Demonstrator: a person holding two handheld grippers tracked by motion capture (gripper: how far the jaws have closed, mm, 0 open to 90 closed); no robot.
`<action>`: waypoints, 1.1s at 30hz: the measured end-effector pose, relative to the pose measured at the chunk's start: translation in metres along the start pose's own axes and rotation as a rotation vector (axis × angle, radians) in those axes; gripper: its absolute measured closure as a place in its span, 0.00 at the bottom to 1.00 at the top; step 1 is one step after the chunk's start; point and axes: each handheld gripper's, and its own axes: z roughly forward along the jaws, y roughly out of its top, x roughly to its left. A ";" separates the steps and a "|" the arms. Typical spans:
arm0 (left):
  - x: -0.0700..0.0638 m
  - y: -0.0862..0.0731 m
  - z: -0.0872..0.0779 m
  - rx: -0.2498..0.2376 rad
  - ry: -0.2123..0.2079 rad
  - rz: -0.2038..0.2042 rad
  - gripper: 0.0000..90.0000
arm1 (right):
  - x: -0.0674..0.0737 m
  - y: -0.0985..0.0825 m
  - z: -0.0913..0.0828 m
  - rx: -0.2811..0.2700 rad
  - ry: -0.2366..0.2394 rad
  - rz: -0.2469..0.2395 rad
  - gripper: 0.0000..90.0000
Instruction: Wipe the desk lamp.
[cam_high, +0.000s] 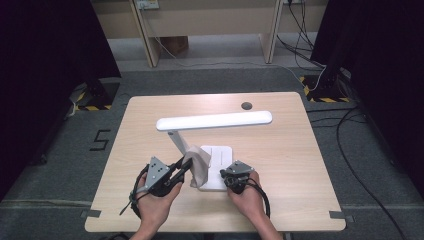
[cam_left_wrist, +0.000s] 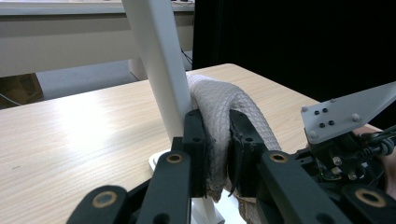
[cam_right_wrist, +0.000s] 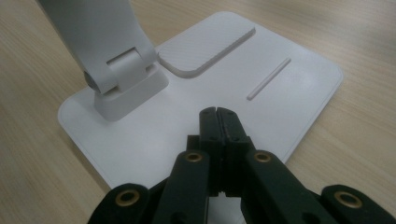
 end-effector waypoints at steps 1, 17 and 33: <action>0.000 -0.001 0.000 0.001 -0.001 -0.001 0.88 | 0.000 0.000 0.000 0.000 0.000 0.000 1.00; -0.001 -0.009 0.004 0.021 -0.006 -0.006 0.88 | 0.000 0.000 0.000 0.000 -0.001 -0.001 1.00; -0.002 -0.018 0.009 0.045 -0.011 -0.007 0.88 | 0.000 0.000 0.000 -0.001 -0.001 -0.003 1.00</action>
